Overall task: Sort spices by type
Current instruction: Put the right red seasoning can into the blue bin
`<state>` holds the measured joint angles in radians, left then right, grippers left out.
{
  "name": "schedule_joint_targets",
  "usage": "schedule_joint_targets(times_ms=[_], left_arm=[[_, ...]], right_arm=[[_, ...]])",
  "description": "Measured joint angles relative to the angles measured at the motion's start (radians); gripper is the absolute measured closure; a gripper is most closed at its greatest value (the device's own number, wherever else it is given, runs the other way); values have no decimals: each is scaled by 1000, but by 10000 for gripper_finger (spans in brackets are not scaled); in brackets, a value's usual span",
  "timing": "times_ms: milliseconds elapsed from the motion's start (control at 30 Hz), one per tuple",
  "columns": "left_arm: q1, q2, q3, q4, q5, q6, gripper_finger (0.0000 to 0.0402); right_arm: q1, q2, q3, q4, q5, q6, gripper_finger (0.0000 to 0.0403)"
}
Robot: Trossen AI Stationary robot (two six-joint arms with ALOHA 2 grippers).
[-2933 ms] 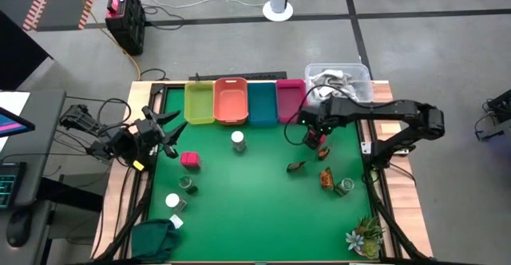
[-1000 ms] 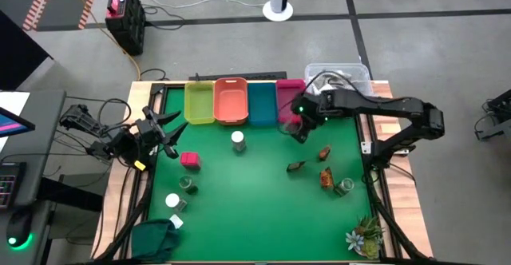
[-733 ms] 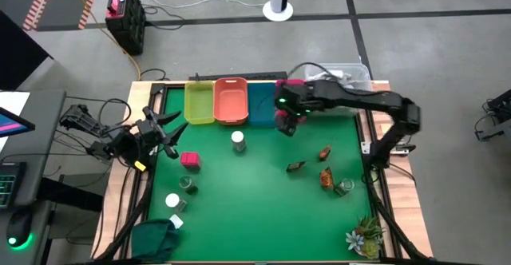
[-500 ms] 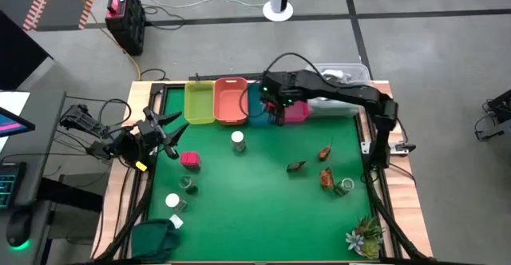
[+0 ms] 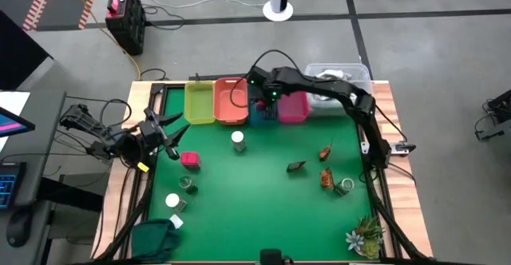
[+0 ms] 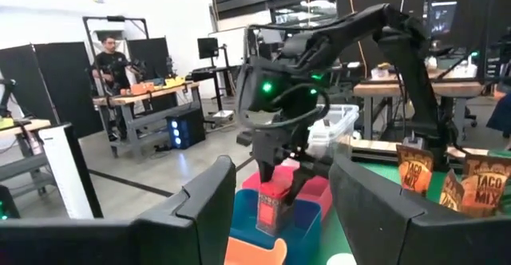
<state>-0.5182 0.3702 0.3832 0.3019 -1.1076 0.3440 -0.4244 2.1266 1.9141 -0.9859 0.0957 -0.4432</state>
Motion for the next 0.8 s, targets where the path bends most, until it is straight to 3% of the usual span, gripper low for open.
schedule_joint_targets(times_ms=[267,633,800], left_arm=[[0,0,0,0,0,3,207],[0,0,0,-26,0,37,207],[0,0,0,-29,0,37,207]], right_arm=[[-3,41,-7,6,-21,4,149],[-4,36,-9,6,-22,42,93],[3,36,60,-59,-9,48,90]])
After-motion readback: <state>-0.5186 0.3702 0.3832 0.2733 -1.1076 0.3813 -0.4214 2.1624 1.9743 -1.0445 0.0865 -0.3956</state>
